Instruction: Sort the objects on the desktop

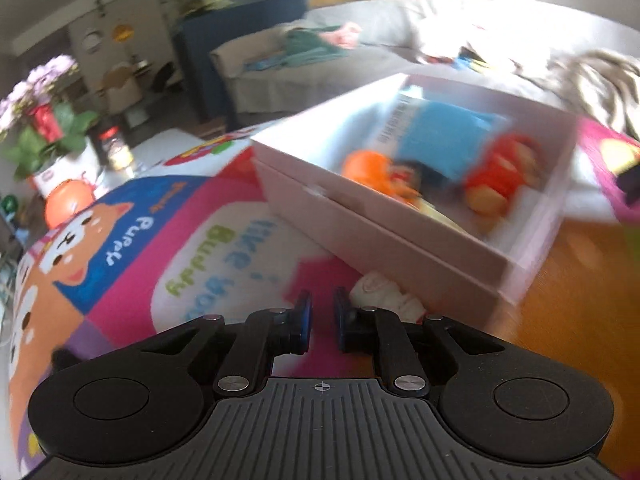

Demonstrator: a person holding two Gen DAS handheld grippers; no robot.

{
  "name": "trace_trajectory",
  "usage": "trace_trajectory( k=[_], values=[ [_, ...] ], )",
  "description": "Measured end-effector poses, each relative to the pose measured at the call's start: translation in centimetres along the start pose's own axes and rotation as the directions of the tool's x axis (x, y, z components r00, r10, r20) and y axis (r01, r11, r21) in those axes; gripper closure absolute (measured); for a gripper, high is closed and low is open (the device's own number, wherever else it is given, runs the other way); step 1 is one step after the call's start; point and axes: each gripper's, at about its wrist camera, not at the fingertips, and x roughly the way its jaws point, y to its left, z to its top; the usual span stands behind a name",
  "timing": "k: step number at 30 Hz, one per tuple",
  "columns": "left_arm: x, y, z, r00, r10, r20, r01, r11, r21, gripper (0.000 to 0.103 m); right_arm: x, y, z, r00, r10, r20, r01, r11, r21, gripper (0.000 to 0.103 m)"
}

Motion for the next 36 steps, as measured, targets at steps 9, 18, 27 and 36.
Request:
trace_trajectory(
  k=[9, 18, 27, 36],
  values=[
    [-6.9, -4.7, -2.3, 0.990, -0.134, 0.038, 0.135, 0.991, -0.017, 0.082, -0.5, 1.6, -0.1, 0.998, 0.057, 0.019, -0.057, 0.998, -0.009, 0.041],
    [-9.5, -9.3, -3.8, 0.973, -0.214, 0.082, 0.222, 0.970, -0.099, 0.076, -3.1, 5.5, -1.8, 0.995, 0.078, 0.067, -0.070, 0.991, -0.113, 0.028],
    [-14.9, -3.5, -7.0, 0.980, 0.176, 0.093, -0.123, 0.903, -0.412, 0.054, -3.8, 13.4, -5.5, 0.985, 0.161, 0.061, -0.127, 0.920, -0.371, 0.021],
    [-16.2, -2.0, -10.9, 0.972, 0.233, 0.013, -0.193, 0.834, -0.517, 0.035, 1.9, 20.1, -6.6, 0.982, 0.168, -0.082, -0.186, 0.849, -0.494, 0.065]
  ],
)
